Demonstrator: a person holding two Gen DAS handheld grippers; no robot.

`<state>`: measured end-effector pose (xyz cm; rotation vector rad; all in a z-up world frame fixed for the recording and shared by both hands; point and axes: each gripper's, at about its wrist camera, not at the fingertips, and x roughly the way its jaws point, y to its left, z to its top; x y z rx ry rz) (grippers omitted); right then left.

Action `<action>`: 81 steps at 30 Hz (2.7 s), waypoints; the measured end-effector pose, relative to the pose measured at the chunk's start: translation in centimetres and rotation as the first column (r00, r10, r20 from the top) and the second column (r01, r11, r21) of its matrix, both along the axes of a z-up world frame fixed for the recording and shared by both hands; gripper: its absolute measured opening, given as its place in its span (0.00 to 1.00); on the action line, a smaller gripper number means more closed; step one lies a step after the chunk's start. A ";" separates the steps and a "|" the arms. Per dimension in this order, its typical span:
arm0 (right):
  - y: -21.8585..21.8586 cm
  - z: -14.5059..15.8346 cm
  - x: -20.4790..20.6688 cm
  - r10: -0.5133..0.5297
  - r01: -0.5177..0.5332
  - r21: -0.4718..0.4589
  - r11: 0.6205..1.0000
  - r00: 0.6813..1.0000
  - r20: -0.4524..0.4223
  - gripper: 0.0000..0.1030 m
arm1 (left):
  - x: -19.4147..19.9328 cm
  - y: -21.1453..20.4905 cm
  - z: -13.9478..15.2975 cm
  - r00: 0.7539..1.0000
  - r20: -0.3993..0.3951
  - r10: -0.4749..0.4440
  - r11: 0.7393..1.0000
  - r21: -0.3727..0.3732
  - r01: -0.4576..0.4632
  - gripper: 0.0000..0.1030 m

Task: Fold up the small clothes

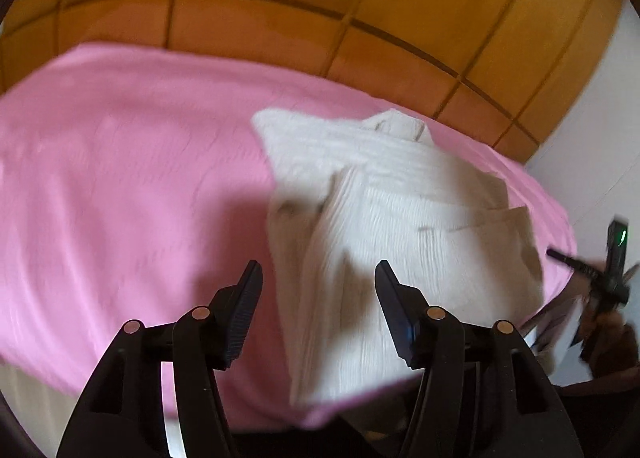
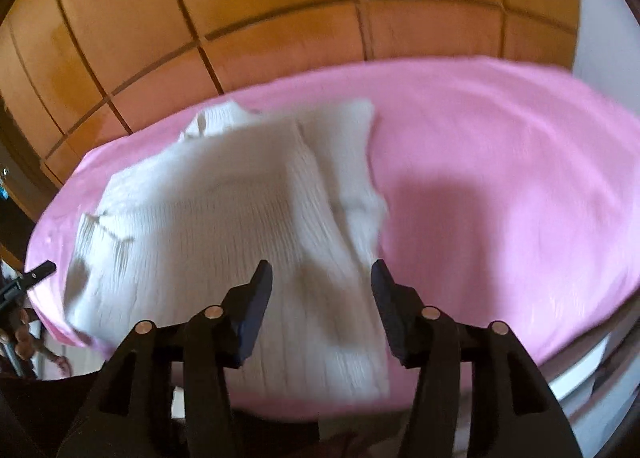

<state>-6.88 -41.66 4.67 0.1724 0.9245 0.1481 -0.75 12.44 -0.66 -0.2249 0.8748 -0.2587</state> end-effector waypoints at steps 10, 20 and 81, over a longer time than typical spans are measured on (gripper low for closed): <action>3.1 -3.2 5.7 0.036 -0.045 -0.136 0.990 0.997 -0.069 0.08 | 4.7 -3.4 -2.4 0.997 -0.028 -0.074 0.996 0.055 0.075 0.28; 0.6 4.3 1.4 0.061 -0.060 -0.013 0.998 0.995 0.082 0.06 | 0.8 -0.8 2.1 0.990 0.123 -0.065 0.994 -0.079 0.075 0.05; 13.8 -5.3 23.2 0.133 -0.138 -0.122 0.983 0.990 -0.050 0.03 | 23.8 -9.8 -4.9 0.998 -0.063 0.020 0.987 0.161 -0.010 0.03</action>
